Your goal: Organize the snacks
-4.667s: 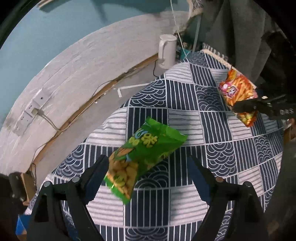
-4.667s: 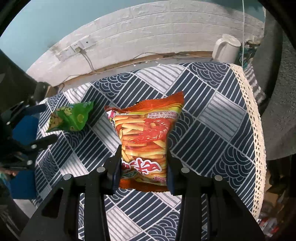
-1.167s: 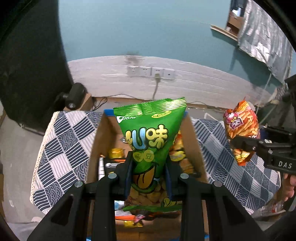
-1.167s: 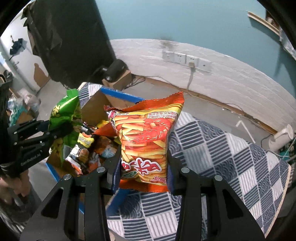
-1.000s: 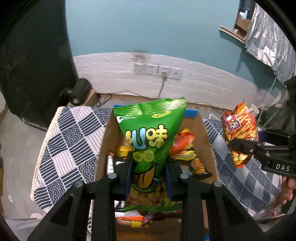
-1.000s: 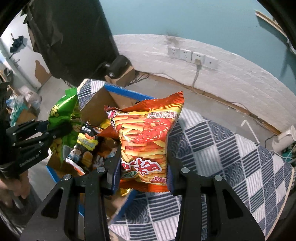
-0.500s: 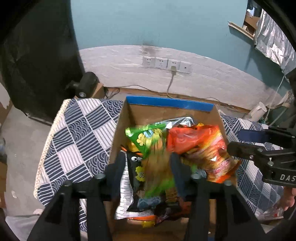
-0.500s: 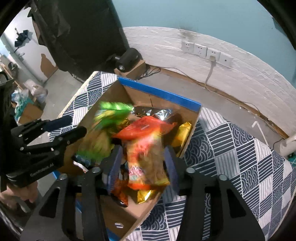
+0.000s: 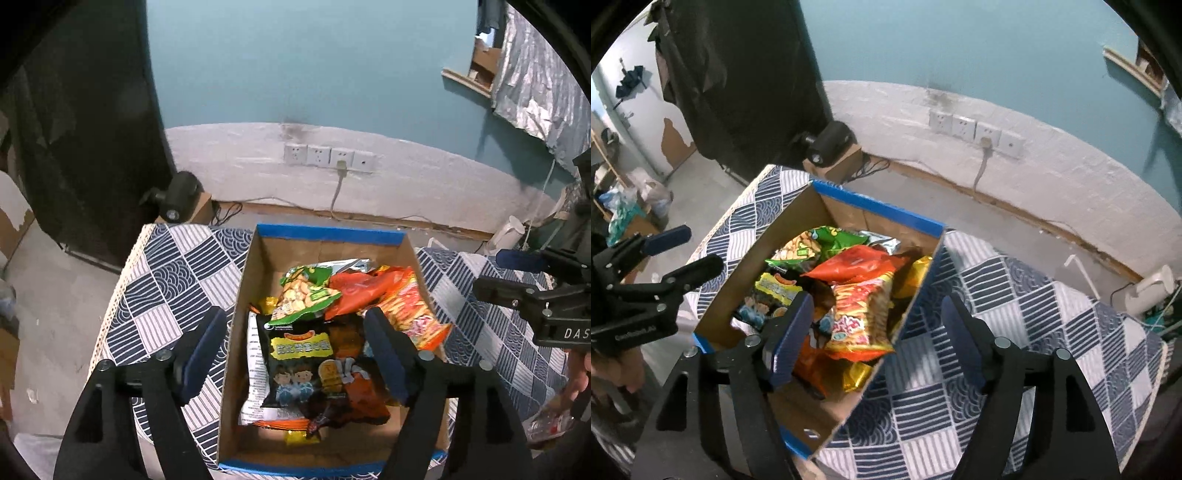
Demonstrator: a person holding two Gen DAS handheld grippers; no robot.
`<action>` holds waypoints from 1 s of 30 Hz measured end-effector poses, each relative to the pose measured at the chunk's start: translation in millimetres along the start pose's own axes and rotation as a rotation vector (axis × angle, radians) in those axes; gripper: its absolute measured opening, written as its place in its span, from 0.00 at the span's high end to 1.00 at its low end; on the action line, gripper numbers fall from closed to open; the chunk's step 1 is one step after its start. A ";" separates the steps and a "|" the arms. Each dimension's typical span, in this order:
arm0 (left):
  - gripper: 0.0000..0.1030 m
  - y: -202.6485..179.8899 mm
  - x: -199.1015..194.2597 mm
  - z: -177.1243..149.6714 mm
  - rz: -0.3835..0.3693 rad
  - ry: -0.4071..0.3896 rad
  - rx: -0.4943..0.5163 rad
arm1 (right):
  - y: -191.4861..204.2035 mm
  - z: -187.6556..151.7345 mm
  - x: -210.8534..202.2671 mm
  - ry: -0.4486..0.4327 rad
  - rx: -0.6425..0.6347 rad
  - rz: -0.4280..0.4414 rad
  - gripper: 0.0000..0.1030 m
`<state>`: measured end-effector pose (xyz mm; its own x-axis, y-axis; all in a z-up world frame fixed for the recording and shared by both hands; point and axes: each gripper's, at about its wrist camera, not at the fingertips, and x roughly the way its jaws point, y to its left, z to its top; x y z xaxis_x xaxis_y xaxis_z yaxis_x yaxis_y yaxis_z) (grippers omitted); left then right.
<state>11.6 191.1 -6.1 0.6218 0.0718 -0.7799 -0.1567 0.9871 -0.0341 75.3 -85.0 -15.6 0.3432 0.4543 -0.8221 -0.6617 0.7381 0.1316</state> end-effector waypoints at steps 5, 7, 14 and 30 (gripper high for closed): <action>0.22 -12.1 -14.5 -2.3 -0.027 -0.018 0.034 | -9.6 -7.4 -22.6 -0.020 0.022 0.000 0.29; 0.17 -16.7 -17.8 -3.9 -0.033 -0.021 0.042 | -13.6 -10.2 -30.6 -0.028 0.029 -0.006 0.29; 0.16 -33.4 -22.8 -8.3 -0.051 -0.011 0.074 | -19.6 -21.6 -52.6 -0.057 0.026 -0.036 0.28; 0.11 -61.2 -37.6 -11.1 -0.051 -0.043 0.136 | -19.9 -39.8 -80.5 -0.092 0.005 -0.019 0.28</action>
<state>-10.8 126.4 18.4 0.6592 0.0243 -0.7516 -0.0208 0.9997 0.0141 34.3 -156.2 25.9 0.4156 0.4835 -0.7704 -0.6513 0.7494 0.1189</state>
